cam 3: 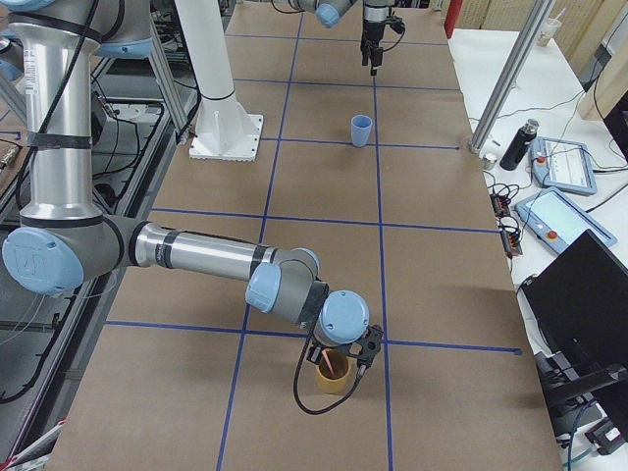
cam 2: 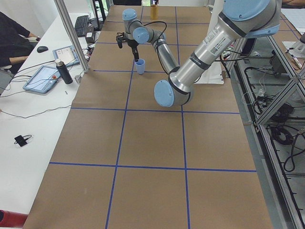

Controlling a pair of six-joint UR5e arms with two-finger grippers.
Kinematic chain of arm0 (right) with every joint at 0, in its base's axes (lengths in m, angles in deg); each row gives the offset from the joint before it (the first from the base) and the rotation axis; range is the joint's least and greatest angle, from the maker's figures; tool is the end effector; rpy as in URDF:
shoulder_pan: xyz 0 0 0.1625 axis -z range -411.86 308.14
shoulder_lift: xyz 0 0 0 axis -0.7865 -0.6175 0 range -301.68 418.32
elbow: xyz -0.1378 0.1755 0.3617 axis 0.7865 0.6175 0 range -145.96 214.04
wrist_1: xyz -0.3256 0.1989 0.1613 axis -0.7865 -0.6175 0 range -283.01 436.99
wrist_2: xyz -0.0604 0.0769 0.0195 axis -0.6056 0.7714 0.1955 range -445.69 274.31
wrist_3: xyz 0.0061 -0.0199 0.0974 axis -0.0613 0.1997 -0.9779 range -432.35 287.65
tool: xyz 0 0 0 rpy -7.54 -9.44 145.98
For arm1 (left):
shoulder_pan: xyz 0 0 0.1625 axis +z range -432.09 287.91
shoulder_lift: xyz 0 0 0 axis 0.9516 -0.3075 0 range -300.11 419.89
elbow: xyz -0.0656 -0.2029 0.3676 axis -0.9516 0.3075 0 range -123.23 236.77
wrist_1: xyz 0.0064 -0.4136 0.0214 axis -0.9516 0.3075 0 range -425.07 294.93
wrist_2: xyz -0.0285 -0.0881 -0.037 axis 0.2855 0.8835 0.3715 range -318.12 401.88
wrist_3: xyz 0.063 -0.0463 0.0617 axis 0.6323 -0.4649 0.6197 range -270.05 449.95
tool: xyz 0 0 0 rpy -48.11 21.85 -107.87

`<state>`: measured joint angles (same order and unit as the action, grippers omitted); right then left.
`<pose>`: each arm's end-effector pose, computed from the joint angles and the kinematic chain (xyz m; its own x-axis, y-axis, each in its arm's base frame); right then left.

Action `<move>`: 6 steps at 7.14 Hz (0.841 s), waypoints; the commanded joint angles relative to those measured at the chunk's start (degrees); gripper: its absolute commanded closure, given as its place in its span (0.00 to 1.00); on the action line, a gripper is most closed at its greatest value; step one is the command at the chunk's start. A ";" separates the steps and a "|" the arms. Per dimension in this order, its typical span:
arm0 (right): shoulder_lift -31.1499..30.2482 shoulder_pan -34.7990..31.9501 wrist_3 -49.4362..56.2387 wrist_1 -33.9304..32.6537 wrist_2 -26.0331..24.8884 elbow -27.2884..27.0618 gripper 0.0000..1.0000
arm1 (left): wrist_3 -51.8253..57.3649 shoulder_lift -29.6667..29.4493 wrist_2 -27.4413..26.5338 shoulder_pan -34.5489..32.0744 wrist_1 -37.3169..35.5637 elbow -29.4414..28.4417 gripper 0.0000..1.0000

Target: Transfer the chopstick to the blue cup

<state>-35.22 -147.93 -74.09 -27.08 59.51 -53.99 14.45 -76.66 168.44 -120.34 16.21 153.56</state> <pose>0.0976 -0.4311 0.7113 0.5351 0.3623 0.7632 -0.1158 0.9263 -0.3585 0.3909 -0.5488 0.1270 0.5391 -0.3019 -0.7863 0.1916 0.9530 -0.2345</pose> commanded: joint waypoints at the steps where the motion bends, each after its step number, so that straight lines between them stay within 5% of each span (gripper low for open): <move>1: -0.32 0.00 -0.11 -0.08 0.08 -1.08 0.80 | 0.00 -0.03 0.00 0.00 0.02 0.15 0.02; 6: -5.24 -0.09 -0.11 -1.56 0.43 -7.66 0.93 | 0.00 -0.03 0.09 0.00 -0.07 0.94 0.02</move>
<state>-39.04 -147.98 -74.20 -27.50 59.93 -59.42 14.45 -76.69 168.52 -120.34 16.14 154.39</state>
